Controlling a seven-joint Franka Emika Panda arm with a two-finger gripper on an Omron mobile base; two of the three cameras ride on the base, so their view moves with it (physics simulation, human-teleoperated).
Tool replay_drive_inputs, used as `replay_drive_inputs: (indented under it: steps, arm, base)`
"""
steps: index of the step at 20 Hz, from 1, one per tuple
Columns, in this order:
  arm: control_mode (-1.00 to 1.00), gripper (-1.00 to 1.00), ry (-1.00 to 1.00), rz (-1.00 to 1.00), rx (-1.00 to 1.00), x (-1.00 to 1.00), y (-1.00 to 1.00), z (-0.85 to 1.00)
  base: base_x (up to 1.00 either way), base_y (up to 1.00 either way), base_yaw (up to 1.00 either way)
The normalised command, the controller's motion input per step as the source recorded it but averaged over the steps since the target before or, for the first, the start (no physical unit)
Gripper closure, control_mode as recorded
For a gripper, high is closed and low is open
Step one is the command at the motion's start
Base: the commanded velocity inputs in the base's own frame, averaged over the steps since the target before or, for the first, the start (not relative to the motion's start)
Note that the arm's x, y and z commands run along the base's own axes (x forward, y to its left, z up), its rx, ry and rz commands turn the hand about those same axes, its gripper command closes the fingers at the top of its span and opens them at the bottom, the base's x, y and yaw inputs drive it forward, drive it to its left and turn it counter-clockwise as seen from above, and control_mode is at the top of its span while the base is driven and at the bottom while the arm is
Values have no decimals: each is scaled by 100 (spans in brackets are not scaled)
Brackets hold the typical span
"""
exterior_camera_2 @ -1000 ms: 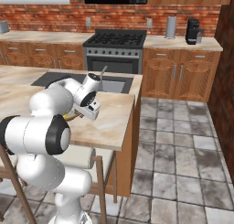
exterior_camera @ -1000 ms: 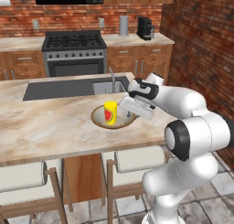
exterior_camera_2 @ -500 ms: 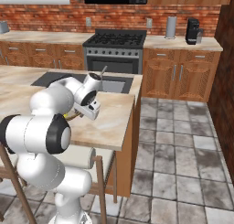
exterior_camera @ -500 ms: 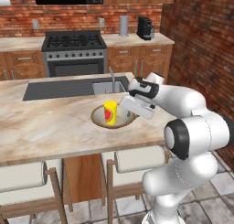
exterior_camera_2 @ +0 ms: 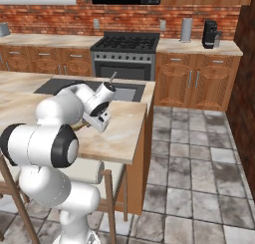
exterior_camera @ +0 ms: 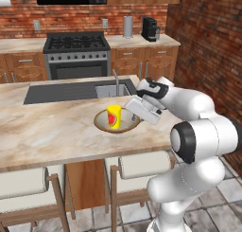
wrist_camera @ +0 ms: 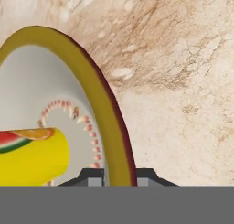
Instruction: Place the cup inside the bowl on the dining table and move the bowl to any counter.
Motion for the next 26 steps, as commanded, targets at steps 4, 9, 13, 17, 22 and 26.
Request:
replay_drive_inputs:
  steps: [4, 9, 13, 17, 22, 26]
  arm:
    - [-100, 100, 0, 0, 10, 0, 0, 5]
    - [-100, 100, 0, 0, 8, 0, 0, 7]
    - [-100, 100, 0, 0, 7, 0, 0, 8]
    - [-100, 100, 0, 0, 7, 0, 0, 5]
    - [-100, 100, 0, 0, 9, 0, 0, 4]
    - [-100, 100, 0, 0, 10, 0, 0, 8]
  base:
    - [0, 0, 0]
    - [0, 0, 0]
    - [0, 0, 0]
    - [0, 0, 0]
    - [0, 0, 0]
    - [0, 0, 0]
